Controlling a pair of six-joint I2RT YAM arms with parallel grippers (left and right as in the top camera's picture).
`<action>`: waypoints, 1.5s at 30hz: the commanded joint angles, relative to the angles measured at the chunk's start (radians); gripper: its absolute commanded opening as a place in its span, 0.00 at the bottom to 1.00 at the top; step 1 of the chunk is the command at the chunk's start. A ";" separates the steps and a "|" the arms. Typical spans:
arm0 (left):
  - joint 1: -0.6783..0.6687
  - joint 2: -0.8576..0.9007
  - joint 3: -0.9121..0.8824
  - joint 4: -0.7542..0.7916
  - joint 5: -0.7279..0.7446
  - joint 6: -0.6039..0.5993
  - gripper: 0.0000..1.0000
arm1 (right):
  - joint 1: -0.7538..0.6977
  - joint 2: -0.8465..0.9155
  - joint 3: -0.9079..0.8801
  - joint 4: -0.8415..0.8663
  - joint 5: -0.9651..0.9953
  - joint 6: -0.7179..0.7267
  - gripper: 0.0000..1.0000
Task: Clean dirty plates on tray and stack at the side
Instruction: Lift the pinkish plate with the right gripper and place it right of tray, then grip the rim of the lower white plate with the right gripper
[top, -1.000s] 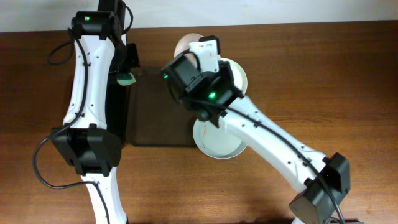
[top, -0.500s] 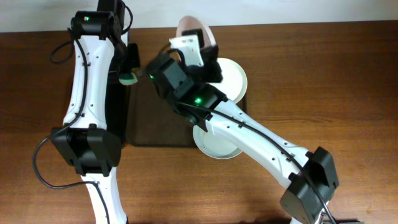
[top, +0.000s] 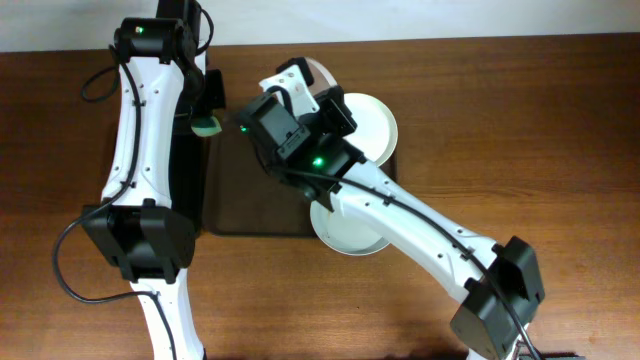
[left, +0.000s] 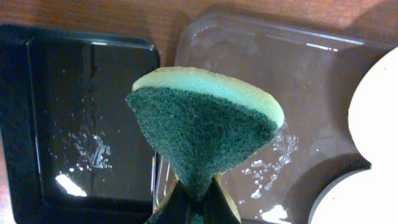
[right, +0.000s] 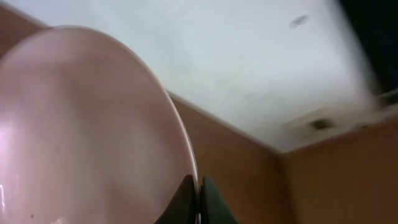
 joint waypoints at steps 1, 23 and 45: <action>0.005 -0.006 0.012 -0.001 0.007 0.012 0.01 | -0.070 -0.022 0.003 -0.112 -0.433 0.256 0.04; 0.002 -0.006 -0.008 0.045 0.008 0.012 0.01 | -1.279 -0.179 -0.609 -0.043 -1.177 0.332 0.04; 0.002 -0.006 -0.027 0.043 0.008 0.012 0.01 | -0.703 -0.310 -0.499 -0.344 -1.258 0.427 0.62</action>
